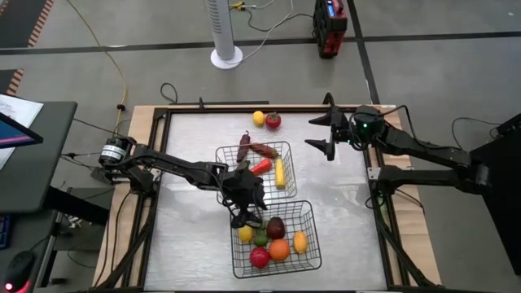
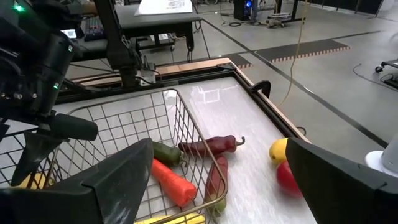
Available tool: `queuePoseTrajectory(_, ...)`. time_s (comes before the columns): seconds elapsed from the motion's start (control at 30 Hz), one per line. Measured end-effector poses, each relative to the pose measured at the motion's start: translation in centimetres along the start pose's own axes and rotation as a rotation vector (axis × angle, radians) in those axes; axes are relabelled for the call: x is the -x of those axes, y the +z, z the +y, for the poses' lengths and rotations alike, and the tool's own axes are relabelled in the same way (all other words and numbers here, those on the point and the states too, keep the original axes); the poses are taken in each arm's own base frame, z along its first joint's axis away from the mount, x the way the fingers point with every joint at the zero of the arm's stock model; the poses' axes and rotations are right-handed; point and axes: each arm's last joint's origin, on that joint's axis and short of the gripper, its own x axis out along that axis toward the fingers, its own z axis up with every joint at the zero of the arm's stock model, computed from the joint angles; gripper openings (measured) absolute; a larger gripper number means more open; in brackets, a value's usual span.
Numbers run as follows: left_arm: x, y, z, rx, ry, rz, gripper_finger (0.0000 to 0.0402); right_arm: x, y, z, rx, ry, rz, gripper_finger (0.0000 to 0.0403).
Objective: Sort produce into baskets
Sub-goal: Put the red chili pepper into the top wire basket
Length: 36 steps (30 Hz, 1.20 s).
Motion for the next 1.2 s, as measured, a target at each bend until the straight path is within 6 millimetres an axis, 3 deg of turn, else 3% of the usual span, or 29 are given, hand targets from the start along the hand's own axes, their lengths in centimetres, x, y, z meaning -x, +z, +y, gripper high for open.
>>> queuePoseTrajectory(0.37, 0.1, 0.0, 0.1, 0.018, -0.015, 0.002, 0.0229, 0.0, 0.0, 0.0, -0.008, 0.0, 0.0, 0.0393)
queuePoseTrajectory(0.8, 2.4, 1.3, 3.5, 0.048, 0.122, 0.082, 0.0225, 0.0, -0.1, 0.0, -0.009, 0.0, 0.008, 0.0393)
queuePoseTrajectory(1.03, 2.3, 1.3, 2.8, 0.057, -0.016, 0.087, 0.0224, 0.0, -0.1, 0.0, -0.014, 0.0, 0.009, 0.0393)
queuePoseTrajectory(1.2, 3.6, 1.9, 1.7, 0.038, -0.016, 0.066, 0.0224, 0.0, -0.1, 0.0, -0.025, 0.0, 0.009, 0.0393)
